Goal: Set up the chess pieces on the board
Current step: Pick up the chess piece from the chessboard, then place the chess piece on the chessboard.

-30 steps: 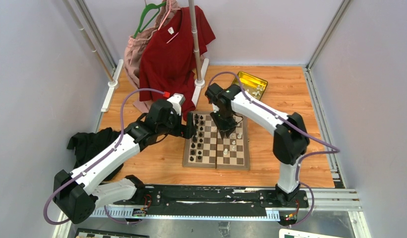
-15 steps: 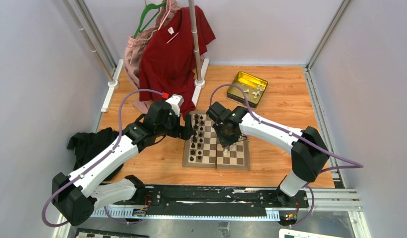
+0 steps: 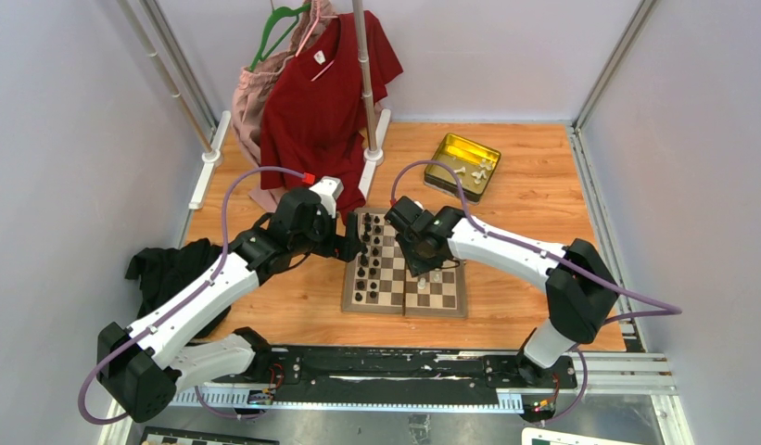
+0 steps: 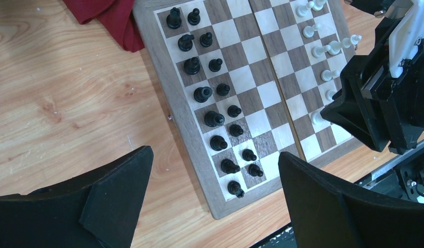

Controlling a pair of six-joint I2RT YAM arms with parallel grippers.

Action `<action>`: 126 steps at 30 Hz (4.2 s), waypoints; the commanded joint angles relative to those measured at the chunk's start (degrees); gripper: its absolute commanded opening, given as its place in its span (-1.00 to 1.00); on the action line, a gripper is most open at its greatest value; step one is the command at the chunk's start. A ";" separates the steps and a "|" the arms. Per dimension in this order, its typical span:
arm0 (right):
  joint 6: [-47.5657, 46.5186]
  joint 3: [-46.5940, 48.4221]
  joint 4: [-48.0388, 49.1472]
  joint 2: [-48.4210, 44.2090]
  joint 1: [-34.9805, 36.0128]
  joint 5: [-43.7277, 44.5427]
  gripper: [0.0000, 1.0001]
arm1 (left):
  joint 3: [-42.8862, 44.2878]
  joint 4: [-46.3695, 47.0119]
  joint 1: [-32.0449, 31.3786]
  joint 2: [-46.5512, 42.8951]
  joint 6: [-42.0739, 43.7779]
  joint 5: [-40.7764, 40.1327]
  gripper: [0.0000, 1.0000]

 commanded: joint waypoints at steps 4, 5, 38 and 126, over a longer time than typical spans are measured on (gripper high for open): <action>1.67 -1.69 -0.01 -1.83 1.10 0.99 -0.34 | -0.74 0.28 -0.05 -0.03 0.85 -0.44 0.96; 1.80 -1.71 -0.14 -1.83 1.17 0.91 -0.34 | -0.74 0.22 -0.02 0.03 0.85 -0.44 0.96; 1.93 -4.99 0.87 -3.65 1.55 -0.48 -0.81 | -1.00 0.50 -0.06 0.70 0.15 -0.13 0.95; -0.86 -3.80 -0.35 -1.59 -12.03 5.18 -1.00 | 1.11 -1.48 -0.01 3.24 0.85 -1.76 0.95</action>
